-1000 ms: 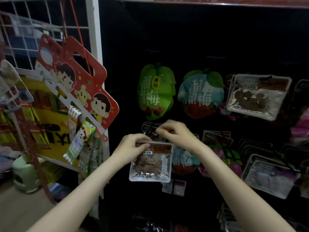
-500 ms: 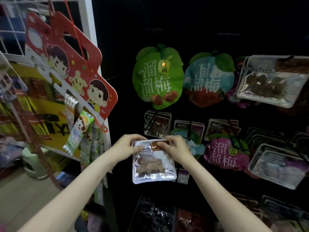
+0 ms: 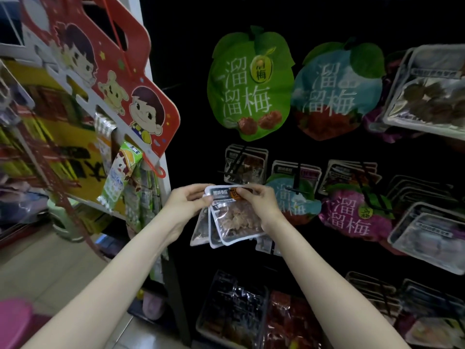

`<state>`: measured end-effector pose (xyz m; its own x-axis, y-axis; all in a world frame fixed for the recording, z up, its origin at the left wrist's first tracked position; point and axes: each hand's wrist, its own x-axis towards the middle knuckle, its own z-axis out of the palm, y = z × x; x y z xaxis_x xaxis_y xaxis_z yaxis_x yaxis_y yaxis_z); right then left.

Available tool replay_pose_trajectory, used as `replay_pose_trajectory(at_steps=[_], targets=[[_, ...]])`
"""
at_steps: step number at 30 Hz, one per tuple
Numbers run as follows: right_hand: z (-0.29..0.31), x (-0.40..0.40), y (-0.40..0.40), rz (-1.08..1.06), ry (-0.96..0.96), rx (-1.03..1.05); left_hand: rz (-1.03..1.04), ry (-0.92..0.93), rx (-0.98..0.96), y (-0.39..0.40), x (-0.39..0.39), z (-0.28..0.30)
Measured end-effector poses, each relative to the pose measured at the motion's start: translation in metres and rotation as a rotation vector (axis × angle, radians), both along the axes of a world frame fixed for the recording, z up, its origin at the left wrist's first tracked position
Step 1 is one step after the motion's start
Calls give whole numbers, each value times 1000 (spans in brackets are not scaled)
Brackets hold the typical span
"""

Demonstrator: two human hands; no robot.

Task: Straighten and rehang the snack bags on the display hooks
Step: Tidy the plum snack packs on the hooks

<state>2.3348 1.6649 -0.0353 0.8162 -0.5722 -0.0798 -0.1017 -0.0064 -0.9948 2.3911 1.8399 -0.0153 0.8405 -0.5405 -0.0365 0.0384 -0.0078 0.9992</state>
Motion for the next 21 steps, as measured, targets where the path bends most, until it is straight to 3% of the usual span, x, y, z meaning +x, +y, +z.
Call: replay_pose_trajectory(at_steps=[3,10,16,21], targets=[[-1,0,-6,-28,-19,146,-34,-19,-28,1,-1,-4],[-5,-7,-4,-44,-87,183,108,-227,146,-9,-5,-1],[-11,-6,-7,-20,-70,76,101,-303,254,-4,-7,-4],[-8,-4,-5,-13,-64,-160,116,-369,333,-4,-8,-4]])
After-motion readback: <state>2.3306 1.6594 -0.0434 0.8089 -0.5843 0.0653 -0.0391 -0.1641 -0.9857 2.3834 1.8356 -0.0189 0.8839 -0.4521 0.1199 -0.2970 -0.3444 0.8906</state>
